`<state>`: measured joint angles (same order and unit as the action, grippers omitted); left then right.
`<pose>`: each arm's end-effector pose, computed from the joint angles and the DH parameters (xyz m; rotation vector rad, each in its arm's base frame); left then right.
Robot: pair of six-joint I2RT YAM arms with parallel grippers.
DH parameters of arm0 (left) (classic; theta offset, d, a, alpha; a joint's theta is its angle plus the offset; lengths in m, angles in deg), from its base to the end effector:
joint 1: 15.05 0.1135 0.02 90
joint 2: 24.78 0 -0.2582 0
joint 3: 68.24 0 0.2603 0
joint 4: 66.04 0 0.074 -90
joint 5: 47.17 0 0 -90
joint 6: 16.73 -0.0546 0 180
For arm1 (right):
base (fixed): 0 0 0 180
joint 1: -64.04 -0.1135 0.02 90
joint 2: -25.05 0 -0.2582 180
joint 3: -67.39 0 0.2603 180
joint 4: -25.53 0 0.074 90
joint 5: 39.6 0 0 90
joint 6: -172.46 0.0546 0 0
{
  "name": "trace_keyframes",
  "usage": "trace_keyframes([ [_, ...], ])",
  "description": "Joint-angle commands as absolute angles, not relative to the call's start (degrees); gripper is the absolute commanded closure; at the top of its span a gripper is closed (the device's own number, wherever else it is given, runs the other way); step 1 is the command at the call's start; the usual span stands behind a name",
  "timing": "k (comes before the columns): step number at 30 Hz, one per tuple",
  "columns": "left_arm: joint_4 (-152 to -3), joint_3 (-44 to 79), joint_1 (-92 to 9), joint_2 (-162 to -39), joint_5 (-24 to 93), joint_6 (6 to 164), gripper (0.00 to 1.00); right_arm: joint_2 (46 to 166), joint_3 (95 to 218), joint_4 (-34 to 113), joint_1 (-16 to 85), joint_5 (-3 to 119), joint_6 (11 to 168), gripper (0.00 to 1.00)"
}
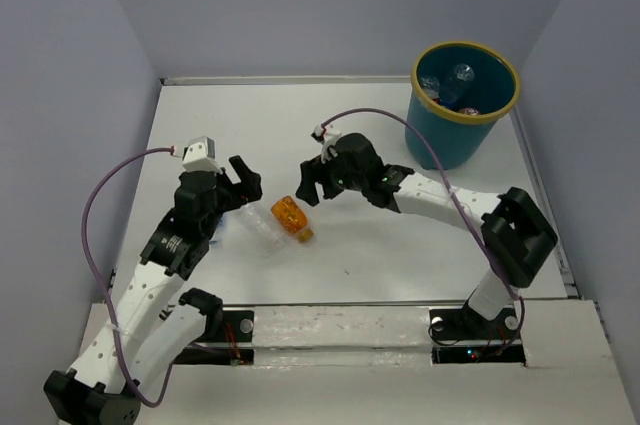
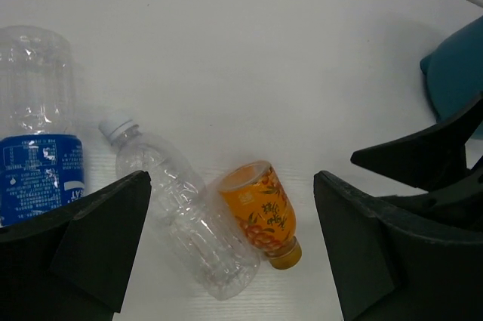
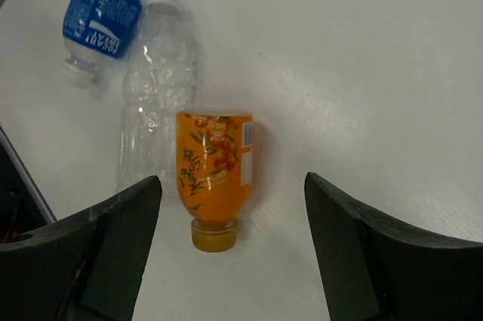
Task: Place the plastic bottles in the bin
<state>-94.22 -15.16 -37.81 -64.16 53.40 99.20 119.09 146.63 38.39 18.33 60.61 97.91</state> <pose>0.1855 -0.0670 0.3070 -0.1823 1.8315 -0.4315 0.2745 0.2952 0.2453 -0.6736 2.0460 0.8273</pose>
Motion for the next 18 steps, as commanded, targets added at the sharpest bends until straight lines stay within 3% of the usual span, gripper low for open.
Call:
trace_keyframes([
  [1,-97.4,-16.3,-37.5,-66.2,58.2,106.4,0.01,125.6,151.8,36.5,15.1,65.9,98.8,0.14],
  [6,-98.7,-16.4,-37.5,-69.8,58.5,109.8,0.01,134.1,156.1,35.6,14.4,68.6,99.5,0.09],
  [12,-100.6,-16.6,-37.4,-76.0,60.4,113.5,0.01,139.7,158.1,34.7,13.9,70.0,100.6,0.12],
  [17,-98.5,-18.4,-37.3,-79.9,58.7,118.0,0.01,139.8,157.0,34.3,13.9,66.7,100.5,0.25],
  [18,-97.9,-19.1,-37.3,-80.3,58.0,118.5,0.01,139.7,156.0,33.8,13.9,66.0,100.6,0.38],
])
